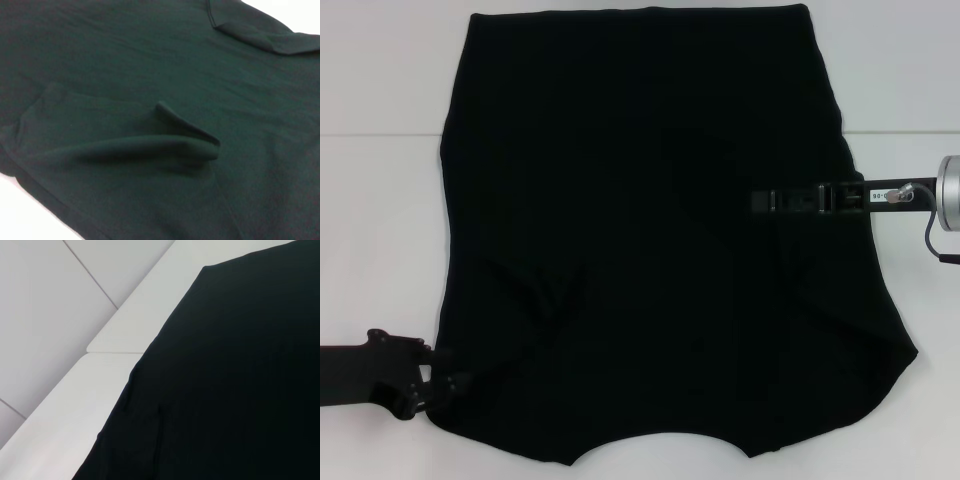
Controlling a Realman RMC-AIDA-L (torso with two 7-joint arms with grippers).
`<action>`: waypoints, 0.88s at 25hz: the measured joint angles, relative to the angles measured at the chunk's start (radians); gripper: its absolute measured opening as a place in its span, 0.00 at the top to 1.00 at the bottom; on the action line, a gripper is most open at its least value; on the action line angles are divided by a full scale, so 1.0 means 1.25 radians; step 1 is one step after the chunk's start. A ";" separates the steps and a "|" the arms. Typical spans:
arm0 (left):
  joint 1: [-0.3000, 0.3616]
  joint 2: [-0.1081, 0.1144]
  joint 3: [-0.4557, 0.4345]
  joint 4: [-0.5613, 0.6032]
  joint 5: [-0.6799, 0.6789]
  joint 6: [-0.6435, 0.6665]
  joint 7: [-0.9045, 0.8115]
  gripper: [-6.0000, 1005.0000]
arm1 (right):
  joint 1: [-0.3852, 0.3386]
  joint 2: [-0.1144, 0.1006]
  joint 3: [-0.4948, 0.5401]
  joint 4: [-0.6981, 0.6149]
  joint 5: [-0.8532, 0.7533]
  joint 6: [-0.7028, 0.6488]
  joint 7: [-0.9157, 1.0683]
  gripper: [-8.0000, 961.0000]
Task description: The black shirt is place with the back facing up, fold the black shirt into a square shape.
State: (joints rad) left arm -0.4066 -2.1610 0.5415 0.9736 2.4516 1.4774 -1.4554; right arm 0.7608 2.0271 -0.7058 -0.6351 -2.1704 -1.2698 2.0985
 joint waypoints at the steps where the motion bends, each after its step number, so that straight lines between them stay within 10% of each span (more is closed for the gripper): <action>1: 0.000 0.000 0.000 0.001 0.001 0.000 0.000 0.43 | 0.000 0.000 0.000 0.000 0.000 0.000 0.000 0.28; 9: 0.000 -0.001 0.000 0.004 -0.001 0.004 -0.002 0.80 | -0.006 -0.001 0.000 0.001 0.000 -0.002 0.000 0.28; 22: 0.001 -0.001 -0.009 0.014 -0.010 0.017 -0.010 0.97 | -0.037 -0.011 -0.001 -0.007 -0.005 -0.027 -0.001 0.29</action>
State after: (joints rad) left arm -0.4053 -2.1626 0.5308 0.9906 2.4393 1.4984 -1.4682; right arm 0.7145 2.0130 -0.7077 -0.6433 -2.1763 -1.3040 2.0977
